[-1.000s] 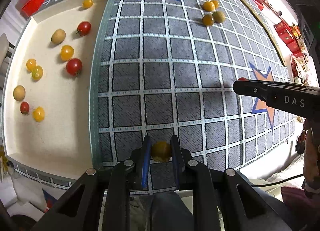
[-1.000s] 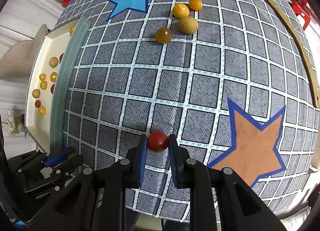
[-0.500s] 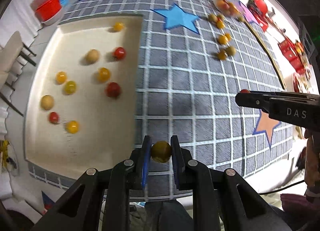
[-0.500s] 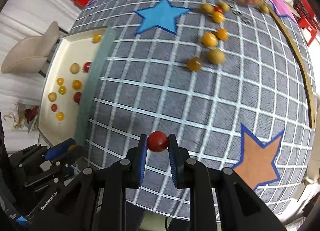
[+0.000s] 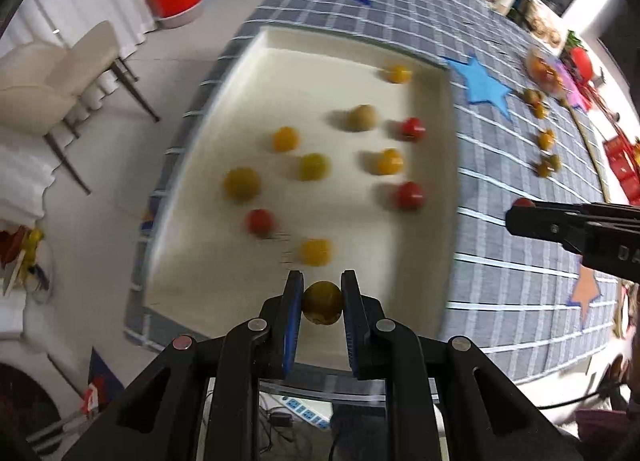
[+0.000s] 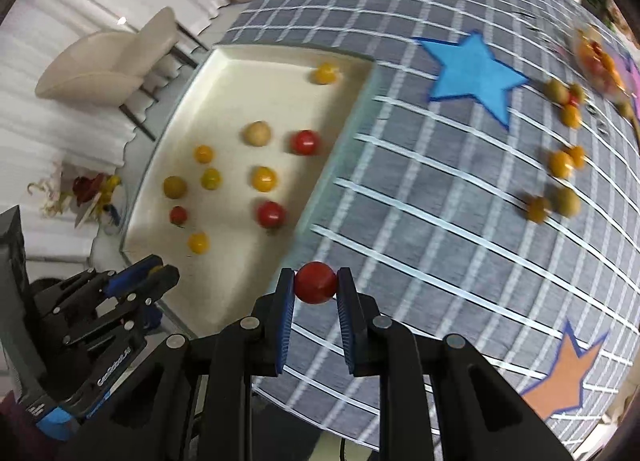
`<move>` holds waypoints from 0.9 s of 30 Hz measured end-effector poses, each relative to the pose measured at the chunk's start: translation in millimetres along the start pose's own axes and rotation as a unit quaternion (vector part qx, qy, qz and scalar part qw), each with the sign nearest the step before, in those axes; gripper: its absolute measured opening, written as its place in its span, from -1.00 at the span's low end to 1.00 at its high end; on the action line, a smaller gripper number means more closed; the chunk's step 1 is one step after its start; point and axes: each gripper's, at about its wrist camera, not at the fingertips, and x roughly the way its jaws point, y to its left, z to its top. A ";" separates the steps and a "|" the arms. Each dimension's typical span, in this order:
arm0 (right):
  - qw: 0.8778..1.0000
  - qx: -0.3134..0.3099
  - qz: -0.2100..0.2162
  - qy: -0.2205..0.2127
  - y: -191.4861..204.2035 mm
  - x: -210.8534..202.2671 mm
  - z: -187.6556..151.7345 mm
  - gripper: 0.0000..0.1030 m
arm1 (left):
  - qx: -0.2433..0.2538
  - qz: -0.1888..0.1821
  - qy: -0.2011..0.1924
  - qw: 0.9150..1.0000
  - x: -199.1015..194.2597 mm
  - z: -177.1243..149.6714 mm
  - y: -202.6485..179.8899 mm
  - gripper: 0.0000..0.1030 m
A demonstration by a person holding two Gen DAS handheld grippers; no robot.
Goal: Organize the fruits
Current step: 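Carry both held tomatoes over the cream tray with both tools, then open both tools to drop the tomatoes into the tray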
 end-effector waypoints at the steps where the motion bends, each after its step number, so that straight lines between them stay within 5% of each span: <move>1: 1.000 -0.005 0.003 0.004 7.2 5.0 2.8 -0.56 | -0.003 0.004 0.001 1.000 2.2 -0.1 4.9 -0.60; 9: 0.999 -0.034 0.007 0.032 39.0 38.8 12.3 -0.56 | -0.034 0.032 0.015 0.999 29.8 -1.3 39.0 -0.60; 27: 0.996 -0.051 -0.027 0.061 60.2 86.6 15.7 -0.55 | -0.015 0.044 0.016 0.999 41.0 2.4 37.4 -0.59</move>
